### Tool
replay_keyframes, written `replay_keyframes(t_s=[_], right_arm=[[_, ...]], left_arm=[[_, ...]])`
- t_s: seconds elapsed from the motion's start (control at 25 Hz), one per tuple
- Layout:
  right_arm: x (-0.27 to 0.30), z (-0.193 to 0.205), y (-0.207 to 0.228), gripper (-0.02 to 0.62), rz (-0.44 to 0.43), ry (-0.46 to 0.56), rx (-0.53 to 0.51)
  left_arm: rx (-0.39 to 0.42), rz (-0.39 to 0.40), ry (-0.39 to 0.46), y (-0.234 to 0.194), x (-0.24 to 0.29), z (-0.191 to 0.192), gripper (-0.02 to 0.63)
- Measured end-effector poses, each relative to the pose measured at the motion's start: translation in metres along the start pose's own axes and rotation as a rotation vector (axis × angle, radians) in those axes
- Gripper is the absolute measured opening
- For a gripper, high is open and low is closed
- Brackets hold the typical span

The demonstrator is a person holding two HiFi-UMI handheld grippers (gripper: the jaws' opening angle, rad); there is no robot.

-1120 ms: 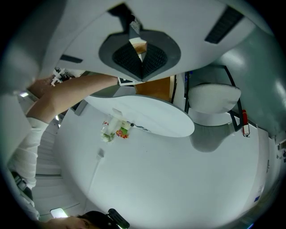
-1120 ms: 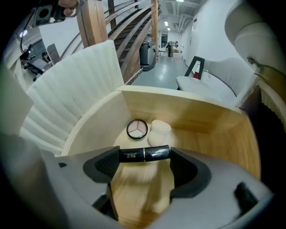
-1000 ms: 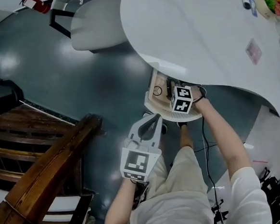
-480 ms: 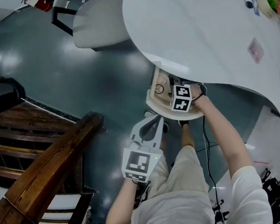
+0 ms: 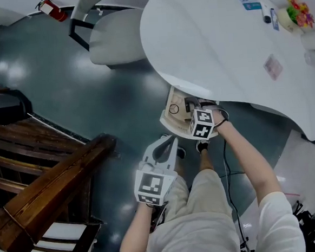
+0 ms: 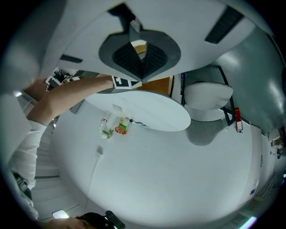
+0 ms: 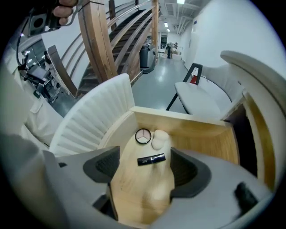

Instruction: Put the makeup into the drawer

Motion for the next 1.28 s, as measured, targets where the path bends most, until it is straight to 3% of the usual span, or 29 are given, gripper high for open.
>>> replay_keyframes(t_s=[0.44,0.92,1.28], right_arm=[[-0.092,-0.032,-0.038,0.36,0.04,0.106,0.009],[-0.254,-0.04,-0.081,0.36,0.145,0.419,0.193],[-0.33,-0.031,-0.107,0.36,0.21,0.627,0.334]], left_arm=[[-0.032,-0.054,0.055,0.028,-0.04,-0.028,0.009],[-0.003,-0.041,0.162,0.083,-0.082,-0.089,0.009],[-0.003,-0.002,0.219,0.116,-0.095,-0.122,0.009]])
Point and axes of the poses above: the fingertips, and each gripper's own axes: x forward along the fingers, y to its right, z out of its underside, the point moved 4 cm from there along -x, backward along the fingers, and after that the axes turned 8 degrees about -z, right-handed, at the moved point
